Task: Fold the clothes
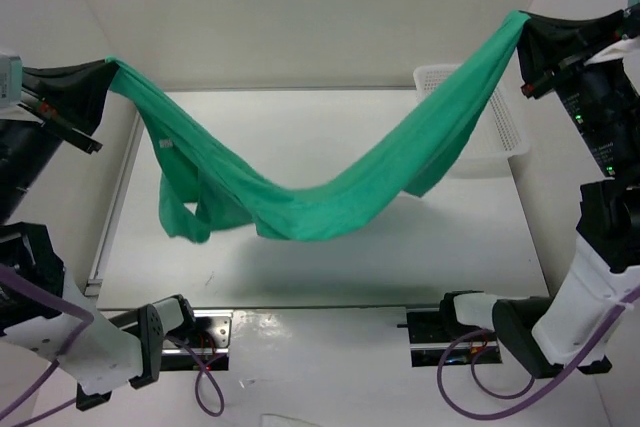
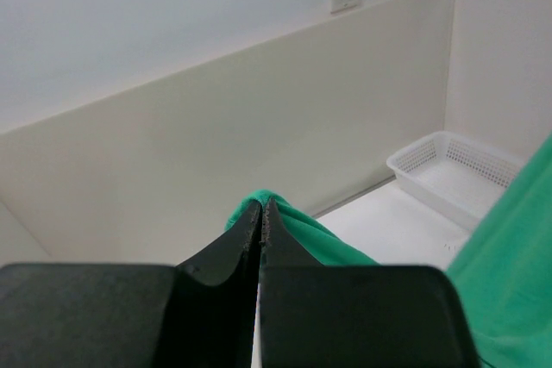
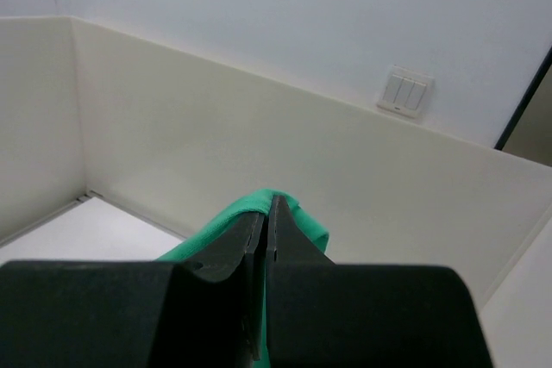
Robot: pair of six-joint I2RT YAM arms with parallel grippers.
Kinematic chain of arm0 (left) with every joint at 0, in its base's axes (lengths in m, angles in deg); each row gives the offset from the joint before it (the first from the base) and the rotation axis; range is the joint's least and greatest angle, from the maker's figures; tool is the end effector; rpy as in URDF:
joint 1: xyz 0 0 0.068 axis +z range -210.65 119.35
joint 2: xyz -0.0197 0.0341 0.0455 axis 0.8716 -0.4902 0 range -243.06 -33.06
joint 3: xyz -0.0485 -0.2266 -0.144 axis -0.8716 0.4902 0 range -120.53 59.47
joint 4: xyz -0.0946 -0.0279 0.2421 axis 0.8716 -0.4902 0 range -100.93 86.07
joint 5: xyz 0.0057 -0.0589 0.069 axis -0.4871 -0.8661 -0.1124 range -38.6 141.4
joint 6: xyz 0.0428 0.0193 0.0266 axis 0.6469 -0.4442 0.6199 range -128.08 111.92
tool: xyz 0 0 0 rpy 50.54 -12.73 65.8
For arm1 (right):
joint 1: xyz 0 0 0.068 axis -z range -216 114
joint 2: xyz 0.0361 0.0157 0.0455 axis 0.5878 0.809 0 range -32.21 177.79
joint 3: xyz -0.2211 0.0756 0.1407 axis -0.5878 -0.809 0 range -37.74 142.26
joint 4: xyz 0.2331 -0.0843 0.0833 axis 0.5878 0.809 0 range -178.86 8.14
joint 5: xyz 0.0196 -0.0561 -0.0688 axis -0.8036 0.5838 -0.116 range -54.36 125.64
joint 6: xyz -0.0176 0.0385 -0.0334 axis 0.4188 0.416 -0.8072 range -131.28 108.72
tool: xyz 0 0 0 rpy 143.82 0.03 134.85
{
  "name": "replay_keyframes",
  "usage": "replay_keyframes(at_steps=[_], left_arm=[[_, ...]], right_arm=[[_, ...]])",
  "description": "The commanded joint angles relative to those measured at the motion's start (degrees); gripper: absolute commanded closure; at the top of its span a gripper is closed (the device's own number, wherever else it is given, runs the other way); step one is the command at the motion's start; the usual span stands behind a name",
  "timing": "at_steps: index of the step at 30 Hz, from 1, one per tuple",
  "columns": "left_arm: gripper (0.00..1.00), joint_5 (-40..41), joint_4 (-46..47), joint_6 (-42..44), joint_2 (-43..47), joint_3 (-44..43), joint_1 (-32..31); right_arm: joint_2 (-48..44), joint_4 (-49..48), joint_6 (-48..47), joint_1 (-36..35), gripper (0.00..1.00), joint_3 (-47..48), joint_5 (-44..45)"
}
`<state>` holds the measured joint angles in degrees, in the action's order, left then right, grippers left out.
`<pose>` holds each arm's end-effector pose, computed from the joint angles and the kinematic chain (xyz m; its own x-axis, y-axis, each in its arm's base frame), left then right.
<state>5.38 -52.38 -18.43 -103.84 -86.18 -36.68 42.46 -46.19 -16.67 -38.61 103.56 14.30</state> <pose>0.0357 -0.0122 0.6588 0.3447 0.0166 -0.9386 0.3749 0.9142 0.1539 0.0896 0.0172 0.6603 0.4389 -0.0675 -0.8960 -0.3349 0.9130 -0.2329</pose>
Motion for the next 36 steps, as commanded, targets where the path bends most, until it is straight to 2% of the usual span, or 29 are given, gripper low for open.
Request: replay_keyframes(at_steps=[1, 6, 13, 18, 22, 23, 26, 31, 36], left_arm=[[1.0, 4.6, 0.5, 2.6, 1.3, 6.0, 0.3], [1.0, 5.4, 1.9, 3.9, 5.4, 15.9, 0.3], [1.0, 5.4, 5.6, 4.5, 6.7, 25.7, 0.3], [1.0, 6.6, 11.1, 7.1, 6.2, 42.9, 0.3], [1.0, 9.4, 14.6, 10.9, 3.2, 57.4, 0.3], [1.0, 11.1, 16.1, 11.7, 1.5, 62.4, 0.3], [1.0, 14.5, 19.0, 14.6, -3.2, 69.9, 0.3], [1.0, 15.2, 21.1, 17.0, -14.4, 72.2, 0.8], [1.0, 15.7, 21.1, 17.0, -23.2, 66.6, 0.8]], right_arm=[[-3.1, -4.9, -1.9, 0.2, 1.0, -5.8, 0.6], [-6.9, -4.9, -1.9, 0.2, 1.0, -12.5, 0.6], [-6.2, -7.5, -1.9, 0.2, 1.0, -20.3, 1.1], [-1.4, -11.1, -2.0, 0.2, 1.0, -27.1, 1.1], [3.2, -15.6, -3.1, 0.2, 1.0, -37.5, 2.3], [5.7, -16.8, -4.0, 0.2, 1.0, -38.9, 3.0], [11.3, -19.1, -5.4, -0.4, 1.0, -43.0, 5.1], [20.4, -21.6, -7.3, -0.4, 1.0, -45.7, 8.1], [28.9, -22.4, -9.2, -1.0, 1.0, -42.8, 10.7]])
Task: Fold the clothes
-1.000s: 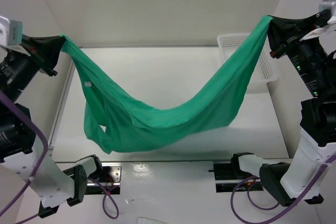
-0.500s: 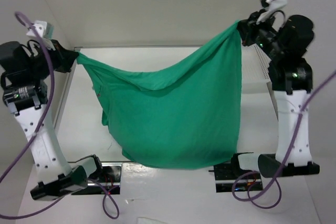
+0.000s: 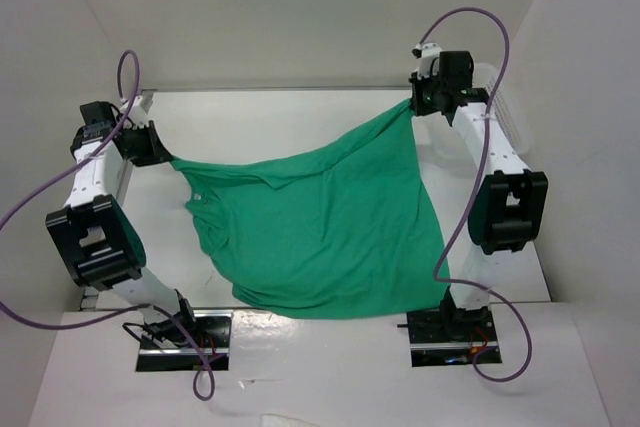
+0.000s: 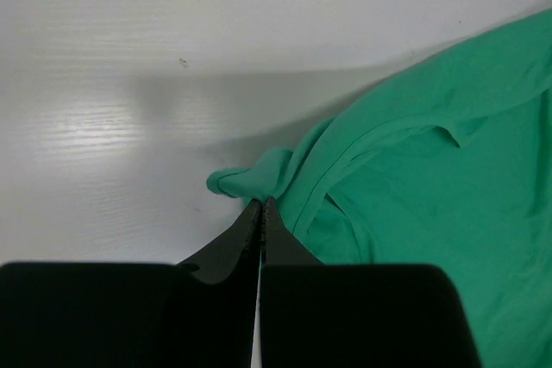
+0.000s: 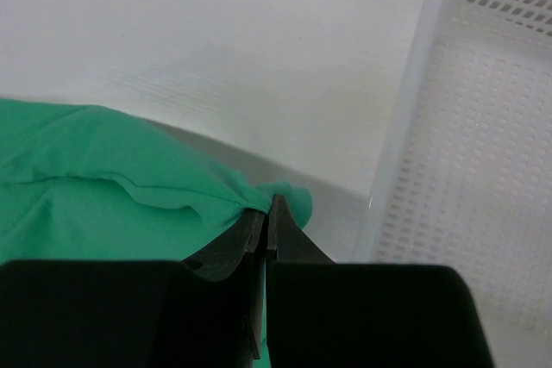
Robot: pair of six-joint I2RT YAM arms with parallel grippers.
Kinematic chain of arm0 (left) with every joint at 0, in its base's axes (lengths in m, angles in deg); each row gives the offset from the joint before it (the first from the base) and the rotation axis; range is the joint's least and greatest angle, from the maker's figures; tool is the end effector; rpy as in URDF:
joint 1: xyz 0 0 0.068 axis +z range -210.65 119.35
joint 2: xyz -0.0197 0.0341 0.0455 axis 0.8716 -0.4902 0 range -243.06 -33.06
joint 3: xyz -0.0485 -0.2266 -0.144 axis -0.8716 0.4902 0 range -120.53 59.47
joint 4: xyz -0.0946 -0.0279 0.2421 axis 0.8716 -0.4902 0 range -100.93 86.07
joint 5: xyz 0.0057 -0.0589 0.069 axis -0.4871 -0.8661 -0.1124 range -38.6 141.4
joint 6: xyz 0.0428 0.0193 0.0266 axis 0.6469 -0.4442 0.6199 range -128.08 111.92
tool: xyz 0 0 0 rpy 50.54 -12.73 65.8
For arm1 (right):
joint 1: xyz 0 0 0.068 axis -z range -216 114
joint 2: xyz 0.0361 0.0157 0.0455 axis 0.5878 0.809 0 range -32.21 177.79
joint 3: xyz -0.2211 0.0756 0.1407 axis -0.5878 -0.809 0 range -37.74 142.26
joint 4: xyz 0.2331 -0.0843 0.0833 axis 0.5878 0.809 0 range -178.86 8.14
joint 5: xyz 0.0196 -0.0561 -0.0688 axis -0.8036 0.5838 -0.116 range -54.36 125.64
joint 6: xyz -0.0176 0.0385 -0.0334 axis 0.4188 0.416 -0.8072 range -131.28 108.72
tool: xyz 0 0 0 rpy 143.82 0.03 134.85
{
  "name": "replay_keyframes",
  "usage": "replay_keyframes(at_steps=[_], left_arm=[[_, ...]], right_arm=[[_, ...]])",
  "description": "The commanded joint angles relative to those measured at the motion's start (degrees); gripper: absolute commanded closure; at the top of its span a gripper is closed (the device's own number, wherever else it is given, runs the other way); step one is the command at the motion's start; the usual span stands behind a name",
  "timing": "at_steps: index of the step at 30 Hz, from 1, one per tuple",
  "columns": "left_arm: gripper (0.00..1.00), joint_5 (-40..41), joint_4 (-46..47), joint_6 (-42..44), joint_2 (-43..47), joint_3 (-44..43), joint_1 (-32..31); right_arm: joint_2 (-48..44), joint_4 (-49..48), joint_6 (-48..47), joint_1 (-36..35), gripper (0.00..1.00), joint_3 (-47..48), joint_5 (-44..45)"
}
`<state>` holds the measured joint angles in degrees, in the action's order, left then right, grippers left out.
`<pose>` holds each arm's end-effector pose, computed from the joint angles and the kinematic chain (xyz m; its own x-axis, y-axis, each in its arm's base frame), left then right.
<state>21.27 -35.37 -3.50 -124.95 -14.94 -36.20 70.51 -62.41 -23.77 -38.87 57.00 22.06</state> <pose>0.3254 0.1283 0.2819 -0.6887 -0.2373 -0.6851 -0.0028 0.9458 -0.3248 0.4177 0.0294 0.3349 -0.4991 -0.2355 -0.8339 -0.3585 0.9323 -0.0487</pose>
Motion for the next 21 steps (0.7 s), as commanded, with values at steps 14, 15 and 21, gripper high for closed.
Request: replay_keyframes(at_steps=[14, 15, 21], left_arm=[[1.0, 4.2, 3.5, -0.9, -22.8, -29.3, -8.4], [1.0, 4.2, 3.5, -0.9, -24.1, -30.4, -9.1], [1.0, 6.7, 1.9, -2.8, -30.3, -41.0, -11.4]], right_arm=[[23.4, 0.1, -3.4, -3.7, 1.0, 25.7, 9.3], [24.5, 0.1, -3.4, -3.7, 1.0, 27.1, 9.3], [33.3, 4.6, -3.4, -3.2, 1.0, 39.6, 12.1]])
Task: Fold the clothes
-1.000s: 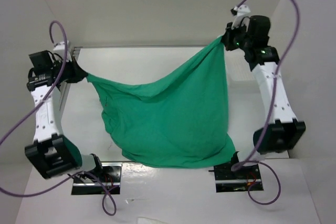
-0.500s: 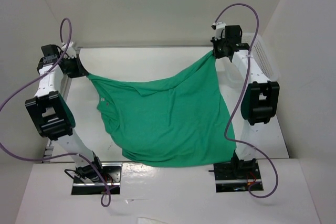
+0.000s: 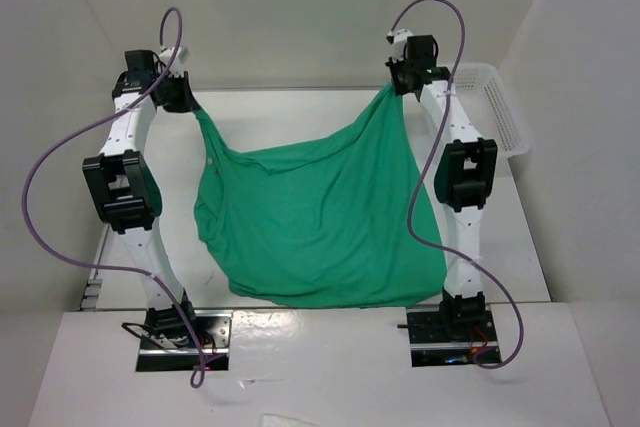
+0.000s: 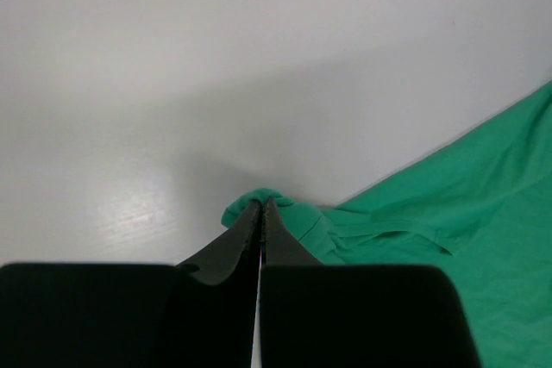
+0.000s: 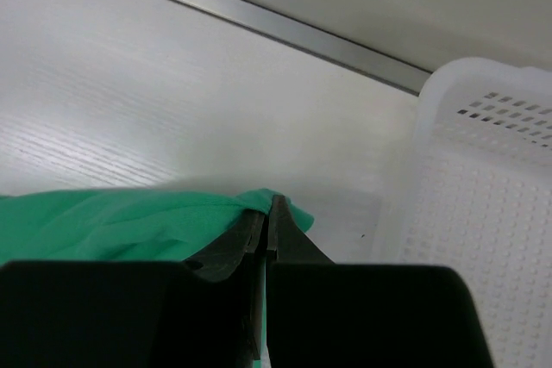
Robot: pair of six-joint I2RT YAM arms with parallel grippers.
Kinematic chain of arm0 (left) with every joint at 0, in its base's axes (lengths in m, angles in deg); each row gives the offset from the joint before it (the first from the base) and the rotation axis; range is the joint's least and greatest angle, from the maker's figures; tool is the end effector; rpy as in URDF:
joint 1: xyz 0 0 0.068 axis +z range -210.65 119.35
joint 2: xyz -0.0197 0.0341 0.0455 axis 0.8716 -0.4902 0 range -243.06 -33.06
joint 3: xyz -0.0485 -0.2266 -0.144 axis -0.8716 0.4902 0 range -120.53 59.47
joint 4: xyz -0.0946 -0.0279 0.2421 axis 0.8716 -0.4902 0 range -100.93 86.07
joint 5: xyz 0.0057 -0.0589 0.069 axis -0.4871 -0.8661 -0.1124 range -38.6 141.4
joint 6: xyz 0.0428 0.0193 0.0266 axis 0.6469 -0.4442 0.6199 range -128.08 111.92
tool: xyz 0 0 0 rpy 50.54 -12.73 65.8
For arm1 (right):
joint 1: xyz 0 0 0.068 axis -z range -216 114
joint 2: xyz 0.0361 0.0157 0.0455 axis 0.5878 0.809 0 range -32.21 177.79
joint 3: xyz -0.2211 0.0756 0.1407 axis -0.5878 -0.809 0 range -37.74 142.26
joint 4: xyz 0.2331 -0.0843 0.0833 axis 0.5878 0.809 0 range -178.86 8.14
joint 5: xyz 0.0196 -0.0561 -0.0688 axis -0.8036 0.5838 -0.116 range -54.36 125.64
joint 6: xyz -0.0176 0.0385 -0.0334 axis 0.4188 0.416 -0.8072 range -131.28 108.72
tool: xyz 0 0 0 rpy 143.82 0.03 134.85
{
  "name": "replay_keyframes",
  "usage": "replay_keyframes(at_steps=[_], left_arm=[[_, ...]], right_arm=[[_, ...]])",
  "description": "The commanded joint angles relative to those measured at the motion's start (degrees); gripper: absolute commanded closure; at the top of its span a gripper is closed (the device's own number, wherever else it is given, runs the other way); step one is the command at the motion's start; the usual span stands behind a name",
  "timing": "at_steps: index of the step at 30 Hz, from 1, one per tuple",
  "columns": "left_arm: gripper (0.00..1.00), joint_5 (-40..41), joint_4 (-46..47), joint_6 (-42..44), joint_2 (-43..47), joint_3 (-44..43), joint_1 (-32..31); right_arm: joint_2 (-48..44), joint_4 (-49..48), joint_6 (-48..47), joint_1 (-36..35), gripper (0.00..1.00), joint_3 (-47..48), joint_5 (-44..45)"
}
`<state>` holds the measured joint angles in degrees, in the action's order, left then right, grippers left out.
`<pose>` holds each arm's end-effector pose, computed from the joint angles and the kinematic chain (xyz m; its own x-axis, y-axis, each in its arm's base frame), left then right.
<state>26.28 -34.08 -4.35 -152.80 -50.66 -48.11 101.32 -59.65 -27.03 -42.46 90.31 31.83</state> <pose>0.4760 0.0903 0.2929 -0.6152 -0.0765 -0.7847 0.1623 0.9617 -0.2210 0.5378 0.0634 0.2788 -0.4992 -0.3291 -0.8016 -0.3138 0.9309 -0.1867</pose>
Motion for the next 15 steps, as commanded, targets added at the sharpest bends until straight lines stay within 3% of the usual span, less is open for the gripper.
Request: replay_keyframes(at_steps=[1, 2, 5, 6, 8, 10, 12, 13, 15], left_arm=[[1.0, 1.7, -0.3, -2.6, -3.4, -6.8, 0.6], [1.0, 1.7, -1.7, -2.6, -4.4, -10.2, 0.6], [1.0, 3.9, -3.2, -3.2, -8.4, -13.9, 0.6], [1.0, 5.0, -3.2, -3.2, -8.9, -15.8, 0.6], [0.94, 6.0, -3.7, -3.2, -10.3, -17.2, 0.6], [0.84, 7.8, -3.7, -3.2, -10.9, -18.5, 0.6], [0.7, 7.8, -3.7, -3.2, -11.0, -19.3, 0.6], [0.58, 7.8, -3.7, -3.7, -11.5, -19.3, 0.6], [0.45, 7.8, -4.2, -4.3, -11.0, -19.3, 0.6]], right_arm=[[4.1, 3.0, 0.6, 0.9, 1.0, 11.3, 2.3], [7.8, 6.0, 0.6, 1.6, 1.0, 14.5, 2.3], [15.8, 16.9, 2.4, 3.4, 1.0, 35.1, 1.2], [22.6, 19.6, 3.1, 3.4, 0.96, 43.5, 1.2], [23.2, 19.7, 1.8, 2.9, 0.94, 47.3, 5.6], [24.8, 21.1, 2.3, 2.9, 0.79, 50.9, 5.6], [24.2, 21.1, 3.4, 2.9, 0.51, 51.5, 5.6], [23.3, 21.1, 4.7, 2.9, 0.47, 51.5, 5.6], [21.8, 22.1, 5.2, 3.4, 0.38, 51.5, 3.9]])
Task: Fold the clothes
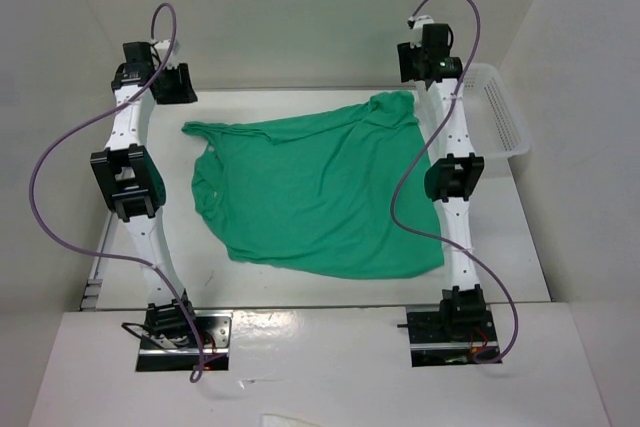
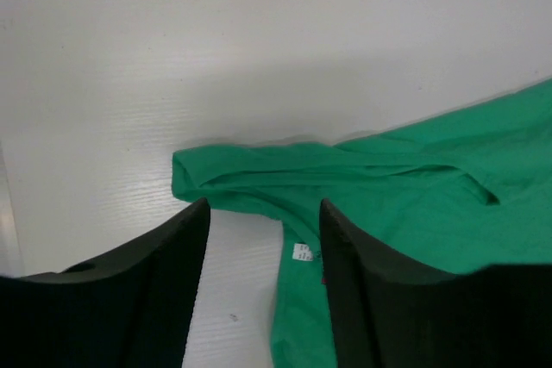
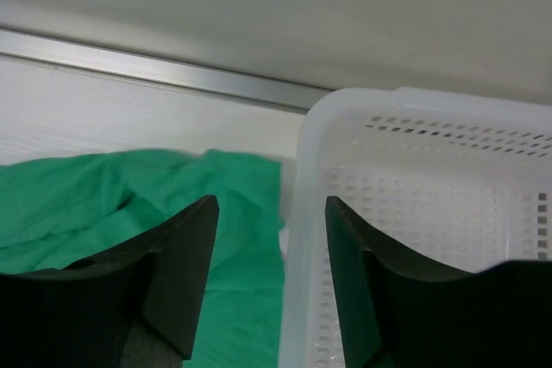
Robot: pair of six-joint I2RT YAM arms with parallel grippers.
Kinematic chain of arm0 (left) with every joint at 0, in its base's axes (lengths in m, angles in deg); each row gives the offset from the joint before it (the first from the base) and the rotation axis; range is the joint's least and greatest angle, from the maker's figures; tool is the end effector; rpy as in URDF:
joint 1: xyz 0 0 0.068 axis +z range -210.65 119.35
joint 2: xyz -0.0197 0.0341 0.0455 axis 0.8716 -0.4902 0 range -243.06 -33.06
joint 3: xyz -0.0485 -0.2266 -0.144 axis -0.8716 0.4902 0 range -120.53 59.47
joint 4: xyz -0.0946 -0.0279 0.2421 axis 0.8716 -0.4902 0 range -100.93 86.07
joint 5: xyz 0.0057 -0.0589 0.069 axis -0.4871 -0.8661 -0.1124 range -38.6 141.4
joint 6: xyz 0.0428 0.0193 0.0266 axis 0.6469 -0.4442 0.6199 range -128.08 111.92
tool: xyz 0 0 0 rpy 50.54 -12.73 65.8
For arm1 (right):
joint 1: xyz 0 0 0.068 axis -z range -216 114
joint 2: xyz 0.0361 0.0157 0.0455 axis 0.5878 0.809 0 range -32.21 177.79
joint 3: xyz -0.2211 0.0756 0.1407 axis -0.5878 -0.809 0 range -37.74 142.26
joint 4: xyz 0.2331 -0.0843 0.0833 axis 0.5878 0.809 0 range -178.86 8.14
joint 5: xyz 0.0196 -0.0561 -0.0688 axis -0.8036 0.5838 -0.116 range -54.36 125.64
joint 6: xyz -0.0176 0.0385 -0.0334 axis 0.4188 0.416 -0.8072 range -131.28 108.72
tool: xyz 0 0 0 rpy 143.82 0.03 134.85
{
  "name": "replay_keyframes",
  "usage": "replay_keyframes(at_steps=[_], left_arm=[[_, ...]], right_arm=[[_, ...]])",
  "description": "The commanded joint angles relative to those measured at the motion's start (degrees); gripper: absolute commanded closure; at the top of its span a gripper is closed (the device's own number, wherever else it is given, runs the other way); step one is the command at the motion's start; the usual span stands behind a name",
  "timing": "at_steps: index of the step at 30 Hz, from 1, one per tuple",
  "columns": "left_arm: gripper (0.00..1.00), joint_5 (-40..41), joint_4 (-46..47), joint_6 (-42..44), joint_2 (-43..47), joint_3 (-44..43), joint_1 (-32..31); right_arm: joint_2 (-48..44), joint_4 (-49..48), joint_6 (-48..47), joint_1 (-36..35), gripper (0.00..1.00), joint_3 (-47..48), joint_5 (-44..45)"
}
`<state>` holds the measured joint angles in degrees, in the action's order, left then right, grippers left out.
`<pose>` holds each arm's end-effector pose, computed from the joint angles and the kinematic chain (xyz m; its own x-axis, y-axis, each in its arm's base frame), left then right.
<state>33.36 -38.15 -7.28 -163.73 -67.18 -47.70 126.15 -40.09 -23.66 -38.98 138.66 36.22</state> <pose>0.5145 0.1069 0.2895 -0.6029 -0.1251 -0.7879 0.0324 0.9830 -0.1808 0.5732 0.0296 0.2877 -0.4893 -0.2401 -0.8384 -0.1517 0.9701 -0.1893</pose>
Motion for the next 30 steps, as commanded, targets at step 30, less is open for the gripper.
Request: replay_keyframes(at_steps=[30], left_arm=[[0.0, -2.1, -5.6, 1.9, 56.8, 52.3, 8.3]], right_arm=[[0.9, 21.9, -15.8, -33.1, 0.34, 3.2, -4.3]])
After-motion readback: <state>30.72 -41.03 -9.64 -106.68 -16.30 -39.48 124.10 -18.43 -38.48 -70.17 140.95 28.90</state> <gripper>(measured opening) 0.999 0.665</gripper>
